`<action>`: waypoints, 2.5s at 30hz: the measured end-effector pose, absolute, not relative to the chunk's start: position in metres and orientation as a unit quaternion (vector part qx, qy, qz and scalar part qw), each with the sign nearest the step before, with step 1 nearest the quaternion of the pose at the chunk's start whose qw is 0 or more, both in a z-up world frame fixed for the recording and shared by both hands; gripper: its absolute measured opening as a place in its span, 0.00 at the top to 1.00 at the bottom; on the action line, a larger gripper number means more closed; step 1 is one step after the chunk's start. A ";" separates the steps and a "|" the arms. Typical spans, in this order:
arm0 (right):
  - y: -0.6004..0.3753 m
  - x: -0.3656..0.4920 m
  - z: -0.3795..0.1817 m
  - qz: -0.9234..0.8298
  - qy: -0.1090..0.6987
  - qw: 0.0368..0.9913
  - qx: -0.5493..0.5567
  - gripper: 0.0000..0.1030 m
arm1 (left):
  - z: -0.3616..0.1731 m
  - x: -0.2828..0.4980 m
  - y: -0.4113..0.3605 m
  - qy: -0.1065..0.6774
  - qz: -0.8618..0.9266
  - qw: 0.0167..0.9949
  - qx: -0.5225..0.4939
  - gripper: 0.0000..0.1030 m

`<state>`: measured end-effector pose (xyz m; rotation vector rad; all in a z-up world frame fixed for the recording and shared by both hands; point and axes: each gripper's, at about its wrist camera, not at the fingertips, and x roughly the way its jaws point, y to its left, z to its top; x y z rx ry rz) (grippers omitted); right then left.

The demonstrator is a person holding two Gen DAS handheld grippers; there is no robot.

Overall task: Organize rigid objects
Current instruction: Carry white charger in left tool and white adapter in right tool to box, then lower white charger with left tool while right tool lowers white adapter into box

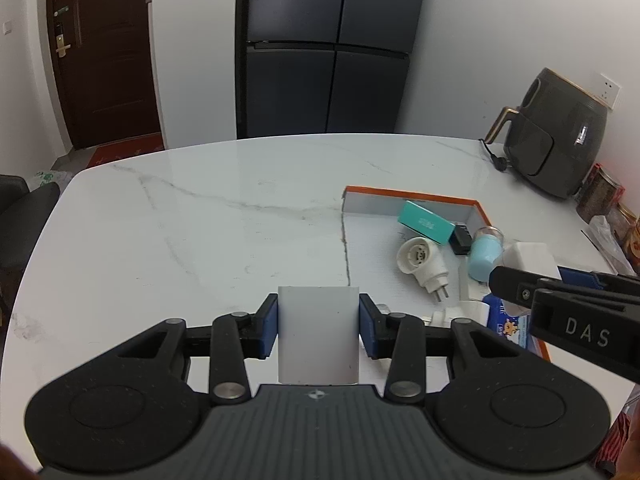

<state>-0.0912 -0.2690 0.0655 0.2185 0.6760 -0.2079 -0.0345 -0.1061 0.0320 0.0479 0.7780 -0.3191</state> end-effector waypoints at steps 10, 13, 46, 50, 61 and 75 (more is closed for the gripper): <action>-0.288 -0.105 0.066 -0.130 0.328 0.929 0.112 0.50 | 0.031 -0.040 -0.130 0.377 -0.181 0.908 0.031 0.60; -0.293 -0.110 0.066 -0.137 0.328 0.928 0.115 0.50 | 0.030 -0.041 -0.136 0.377 -0.188 0.906 0.034 0.60; -0.348 -0.122 0.057 -0.177 0.330 0.917 0.140 0.50 | 0.016 -0.041 -0.208 0.387 -0.249 0.886 0.061 0.60; -0.354 -0.119 0.056 -0.176 0.330 0.917 0.140 0.50 | 0.016 -0.041 -0.214 0.387 -0.252 0.885 0.064 0.60; -0.365 -0.113 0.053 -0.170 0.335 0.916 0.140 0.50 | 0.013 -0.038 -0.225 0.391 -0.250 0.884 0.066 0.60; -0.376 -0.100 0.047 -0.154 0.344 0.917 0.132 0.50 | 0.005 -0.032 -0.239 0.400 -0.246 0.881 0.061 0.60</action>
